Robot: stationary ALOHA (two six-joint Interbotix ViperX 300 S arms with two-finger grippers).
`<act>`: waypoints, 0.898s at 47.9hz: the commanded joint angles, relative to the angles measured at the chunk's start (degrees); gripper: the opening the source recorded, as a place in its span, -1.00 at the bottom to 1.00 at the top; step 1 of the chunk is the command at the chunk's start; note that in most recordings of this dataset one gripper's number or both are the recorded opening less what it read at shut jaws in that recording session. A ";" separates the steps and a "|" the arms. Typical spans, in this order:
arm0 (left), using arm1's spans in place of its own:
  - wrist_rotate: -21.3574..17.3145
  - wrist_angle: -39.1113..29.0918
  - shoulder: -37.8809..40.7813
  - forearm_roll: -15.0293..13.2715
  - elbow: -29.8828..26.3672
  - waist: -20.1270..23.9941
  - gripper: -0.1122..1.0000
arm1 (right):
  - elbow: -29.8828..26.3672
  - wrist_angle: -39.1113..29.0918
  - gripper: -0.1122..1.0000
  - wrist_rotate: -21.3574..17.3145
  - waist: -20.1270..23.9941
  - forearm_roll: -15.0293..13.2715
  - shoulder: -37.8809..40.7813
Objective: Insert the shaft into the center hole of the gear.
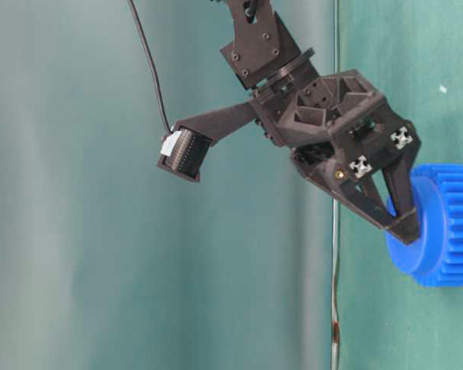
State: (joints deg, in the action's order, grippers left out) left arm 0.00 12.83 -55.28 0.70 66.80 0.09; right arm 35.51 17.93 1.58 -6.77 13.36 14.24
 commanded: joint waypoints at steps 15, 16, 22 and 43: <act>0.09 0.26 0.35 0.09 -1.49 0.00 -0.80 | 0.97 -1.67 0.86 1.05 -0.26 -0.26 -12.13; 0.09 0.26 0.35 0.09 -1.49 0.00 -0.80 | 1.14 -1.93 0.86 1.41 -0.18 -0.44 -13.36; 0.09 0.26 0.35 0.18 -1.49 0.00 -0.80 | 2.64 -3.25 0.86 2.29 -0.18 -0.53 -18.02; 0.09 0.26 0.18 0.18 -1.49 0.00 -0.80 | 12.48 -3.34 0.86 3.08 -0.18 -0.62 -33.31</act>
State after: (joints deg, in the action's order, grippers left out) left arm 0.00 12.83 -55.28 0.70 66.80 0.09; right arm 47.02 14.33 4.57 -7.03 12.92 -15.91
